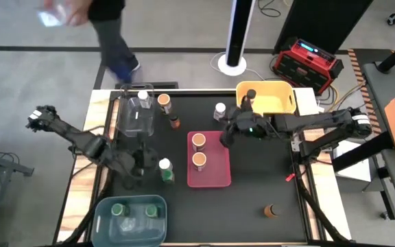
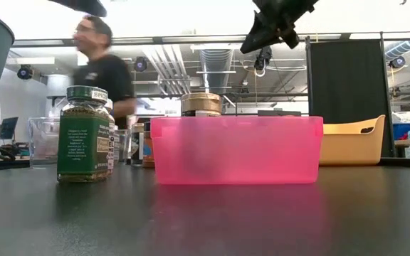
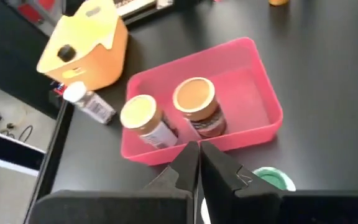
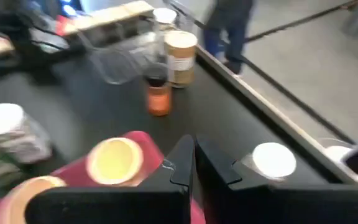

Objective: Sort spices by type
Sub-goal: Put the top orange seasoning bottle into the yellow bin

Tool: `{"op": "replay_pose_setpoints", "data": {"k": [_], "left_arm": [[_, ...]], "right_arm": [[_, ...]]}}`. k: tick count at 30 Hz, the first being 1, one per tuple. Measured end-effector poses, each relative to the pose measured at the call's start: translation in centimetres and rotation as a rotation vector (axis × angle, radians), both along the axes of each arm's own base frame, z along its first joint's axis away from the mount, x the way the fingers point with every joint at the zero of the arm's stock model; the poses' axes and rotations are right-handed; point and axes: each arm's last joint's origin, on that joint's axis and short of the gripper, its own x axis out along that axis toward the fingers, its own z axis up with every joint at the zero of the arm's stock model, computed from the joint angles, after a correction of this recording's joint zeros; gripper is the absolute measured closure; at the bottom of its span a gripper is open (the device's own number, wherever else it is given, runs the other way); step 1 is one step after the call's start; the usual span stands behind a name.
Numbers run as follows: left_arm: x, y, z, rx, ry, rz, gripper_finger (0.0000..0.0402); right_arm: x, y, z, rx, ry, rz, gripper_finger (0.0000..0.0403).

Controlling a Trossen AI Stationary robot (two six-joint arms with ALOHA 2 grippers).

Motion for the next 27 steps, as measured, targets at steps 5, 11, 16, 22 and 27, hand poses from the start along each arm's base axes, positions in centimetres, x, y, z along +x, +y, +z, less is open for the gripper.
{"op": "replay_pose_setpoints", "data": {"k": [5, 11, 16, 22, 27], "left_arm": [[-0.7, 1.9, 0.8, -0.04, -0.059, 0.098, 0.0402], [-1.4, 3.1, 1.6, 0.039, -0.143, 0.261, 0.0402], [-1.8, 3.6, 1.9, 0.173, -0.177, 0.371, 0.0402], [-2.3, 3.8, 3.3, 0.159, -0.207, 0.373, 0.0402], [-3.5, 4.3, 4.4, 0.138, -0.222, 0.385, 0.0402]], "right_arm": [[1.2, -1.6, 1.4, -0.038, 0.076, -0.019, 0.0394], [3.4, -2.0, 2.1, -0.081, 0.086, 0.005, 0.0394], [6.1, -2.2, 1.0, -0.114, 0.097, 0.041, 0.0394], [10.0, -3.1, -0.4, -0.095, 0.115, 0.073, 0.0394], [12.8, -3.7, -1.3, -0.094, 0.126, 0.065, 0.0394]]}}
